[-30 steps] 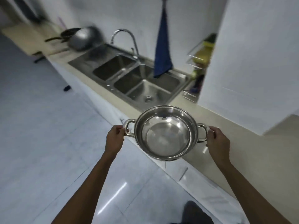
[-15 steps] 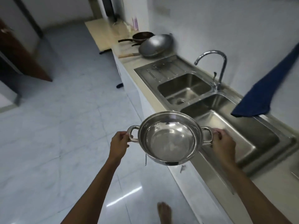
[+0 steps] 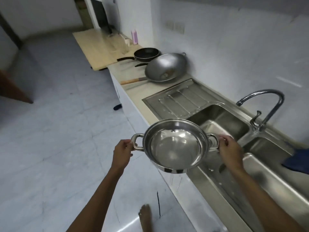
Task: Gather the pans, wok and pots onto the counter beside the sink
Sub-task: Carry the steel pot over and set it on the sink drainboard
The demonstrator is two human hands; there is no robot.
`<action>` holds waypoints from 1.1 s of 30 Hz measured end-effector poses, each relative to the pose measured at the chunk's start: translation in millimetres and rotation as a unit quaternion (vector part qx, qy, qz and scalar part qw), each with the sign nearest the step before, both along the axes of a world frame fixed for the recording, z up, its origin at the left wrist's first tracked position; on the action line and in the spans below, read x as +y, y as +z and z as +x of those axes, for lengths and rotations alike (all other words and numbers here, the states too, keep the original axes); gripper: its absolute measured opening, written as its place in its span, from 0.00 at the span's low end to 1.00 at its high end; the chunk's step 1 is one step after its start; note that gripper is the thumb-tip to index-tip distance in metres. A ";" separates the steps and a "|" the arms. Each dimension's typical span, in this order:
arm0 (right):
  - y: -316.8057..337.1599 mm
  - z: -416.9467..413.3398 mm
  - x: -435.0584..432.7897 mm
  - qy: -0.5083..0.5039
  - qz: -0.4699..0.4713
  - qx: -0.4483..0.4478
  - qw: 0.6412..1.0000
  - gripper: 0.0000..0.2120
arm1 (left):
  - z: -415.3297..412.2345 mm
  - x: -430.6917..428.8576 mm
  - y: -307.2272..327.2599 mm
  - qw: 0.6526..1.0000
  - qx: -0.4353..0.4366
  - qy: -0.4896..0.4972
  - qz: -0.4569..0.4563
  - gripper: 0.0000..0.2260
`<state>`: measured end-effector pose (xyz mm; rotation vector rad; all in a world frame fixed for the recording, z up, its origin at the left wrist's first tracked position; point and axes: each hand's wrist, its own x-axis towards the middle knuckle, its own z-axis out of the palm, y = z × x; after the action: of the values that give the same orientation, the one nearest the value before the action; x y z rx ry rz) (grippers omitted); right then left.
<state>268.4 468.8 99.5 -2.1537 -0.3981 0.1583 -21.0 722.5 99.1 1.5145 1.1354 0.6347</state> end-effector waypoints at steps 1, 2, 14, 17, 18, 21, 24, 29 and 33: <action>-2.2 7.6 17.9 -0.015 -0.012 -0.004 1.000 0.12 | 13.1 24.9 -4.2 1.000 0.005 -0.012 -0.007 0.05; -3.4 15.4 34.1 -0.029 -0.022 -0.005 0.999 0.12 | 24.9 47.2 -7.9 1.000 0.009 -0.021 -0.014 0.05; -10.3 141.0 170.2 -0.180 -0.021 -0.009 0.983 0.14 | 235.3 258.9 -24.5 0.978 0.021 -0.201 -0.047 0.04; -17.5 183.0 191.4 -0.204 -0.029 -0.009 0.979 0.15 | 289.7 287.7 -32.4 0.974 0.012 -0.217 -0.058 0.03; -19.7 198.8 199.5 -0.211 -0.039 -0.004 0.977 0.14 | 307.6 297.3 -35.3 0.972 0.015 -0.225 -0.062 0.04; -26.0 239.8 219.5 -0.243 -0.065 0.011 0.968 0.13 | 353.0 321.1 -42.1 0.963 0.035 -0.250 -0.089 0.05; -31.9 280.4 235.0 -0.276 -0.064 0.054 0.958 0.13 | 405.0 337.3 -46.2 0.960 0.036 -0.254 -0.108 0.05; -44.8 325.9 240.0 -0.346 0.024 0.146 0.927 0.15 | 469.8 334.1 -52.5 0.954 -0.001 -0.234 -0.186 0.08; -50.2 347.7 238.1 -0.377 0.044 0.146 0.913 0.15 | 504.8 337.0 -67.3 0.941 -0.001 -0.266 -0.209 0.11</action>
<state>616.1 706.9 49.3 -2.0028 0.5934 0.0165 483.8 1059.4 31.8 1.3594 0.7432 0.0188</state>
